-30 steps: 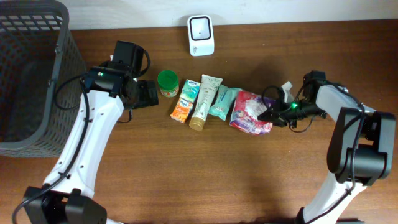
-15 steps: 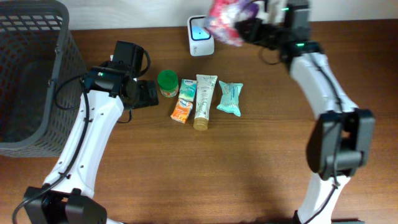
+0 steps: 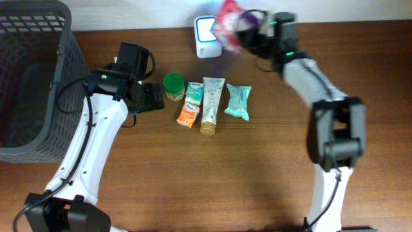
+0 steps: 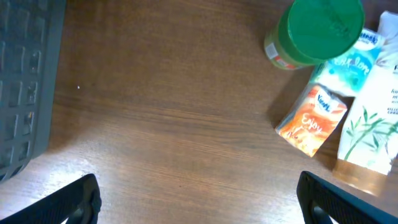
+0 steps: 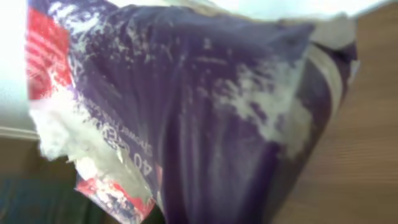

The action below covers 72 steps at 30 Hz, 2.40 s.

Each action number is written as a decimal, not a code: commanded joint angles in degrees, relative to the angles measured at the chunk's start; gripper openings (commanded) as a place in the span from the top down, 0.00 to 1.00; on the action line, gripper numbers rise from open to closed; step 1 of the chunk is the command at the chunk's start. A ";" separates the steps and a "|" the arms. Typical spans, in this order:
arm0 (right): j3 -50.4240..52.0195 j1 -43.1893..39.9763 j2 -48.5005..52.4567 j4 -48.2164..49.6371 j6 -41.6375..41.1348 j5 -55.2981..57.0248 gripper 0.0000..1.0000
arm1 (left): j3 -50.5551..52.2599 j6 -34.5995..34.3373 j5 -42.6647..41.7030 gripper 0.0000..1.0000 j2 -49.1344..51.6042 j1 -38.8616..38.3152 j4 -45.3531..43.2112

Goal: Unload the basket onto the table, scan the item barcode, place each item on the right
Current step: 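Place pink box at far right of table and release, then grasp mint wipes pack with right gripper and hold to scanner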

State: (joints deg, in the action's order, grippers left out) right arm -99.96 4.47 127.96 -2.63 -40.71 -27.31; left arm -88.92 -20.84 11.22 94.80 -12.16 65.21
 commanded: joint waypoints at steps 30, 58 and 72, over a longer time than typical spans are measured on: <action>-1.20 -24.46 -5.11 -52.33 34.56 -28.37 0.01 | -0.09 -0.57 0.61 0.01 0.11 -0.15 0.02; 2.60 17.64 -0.81 -47.80 13.64 37.90 0.67 | -0.09 -0.57 0.61 0.01 0.11 -0.15 0.02; -16.98 -0.96 -1.27 -75.08 23.96 -18.08 0.96 | -0.09 -0.57 0.61 0.01 0.11 -0.15 0.02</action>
State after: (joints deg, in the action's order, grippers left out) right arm -115.92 6.68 127.09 -75.46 -17.98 -25.96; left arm -88.92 -20.82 11.20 94.85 -12.16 65.19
